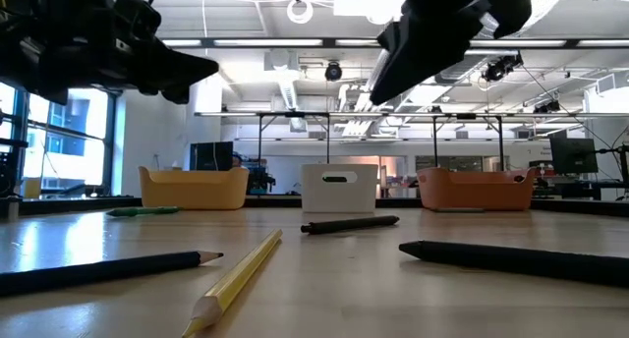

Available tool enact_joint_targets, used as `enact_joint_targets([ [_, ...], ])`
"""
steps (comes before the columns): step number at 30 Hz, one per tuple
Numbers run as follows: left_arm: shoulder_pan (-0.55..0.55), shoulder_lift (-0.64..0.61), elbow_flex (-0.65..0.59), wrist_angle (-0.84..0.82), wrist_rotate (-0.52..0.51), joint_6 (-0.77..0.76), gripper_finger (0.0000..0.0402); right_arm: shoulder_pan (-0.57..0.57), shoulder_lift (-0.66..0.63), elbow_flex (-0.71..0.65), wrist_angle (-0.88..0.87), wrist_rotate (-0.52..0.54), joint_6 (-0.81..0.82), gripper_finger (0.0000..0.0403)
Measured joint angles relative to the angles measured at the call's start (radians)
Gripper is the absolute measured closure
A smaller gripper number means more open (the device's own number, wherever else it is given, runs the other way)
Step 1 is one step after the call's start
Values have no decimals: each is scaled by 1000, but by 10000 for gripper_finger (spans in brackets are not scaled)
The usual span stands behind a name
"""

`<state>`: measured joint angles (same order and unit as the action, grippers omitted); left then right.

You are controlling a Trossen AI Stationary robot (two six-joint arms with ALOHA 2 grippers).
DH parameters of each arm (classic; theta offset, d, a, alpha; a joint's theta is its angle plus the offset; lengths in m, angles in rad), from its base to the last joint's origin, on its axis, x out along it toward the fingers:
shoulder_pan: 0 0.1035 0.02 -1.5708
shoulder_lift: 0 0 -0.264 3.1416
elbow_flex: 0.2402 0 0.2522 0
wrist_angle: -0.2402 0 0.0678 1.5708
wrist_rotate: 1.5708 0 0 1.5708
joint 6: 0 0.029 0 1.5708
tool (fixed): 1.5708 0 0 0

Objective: Sort crayons/erasers/pens/pencils in bins
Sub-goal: Put the black pen into the white bin

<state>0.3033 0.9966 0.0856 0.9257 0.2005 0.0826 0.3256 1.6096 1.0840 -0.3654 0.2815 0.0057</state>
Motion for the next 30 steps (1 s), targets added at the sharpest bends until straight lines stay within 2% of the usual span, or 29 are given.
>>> enact_joint_targets([
  [7,-25,0,0,0,-3,0,401,-24,170,187,-171,-103,-20,356],
  [11,-31,0,0,-1,-4,0,401,-56,241,257,-244,-109,-71,316],
  [15,-31,0,0,-1,-10,0,401,-102,295,292,-293,-161,-109,289],
  [21,-30,0,0,-10,-77,0,401,-163,347,293,-314,-184,-156,280],
  [30,-31,0,0,-18,-78,0,401,-209,391,293,-331,-187,-237,279],
])
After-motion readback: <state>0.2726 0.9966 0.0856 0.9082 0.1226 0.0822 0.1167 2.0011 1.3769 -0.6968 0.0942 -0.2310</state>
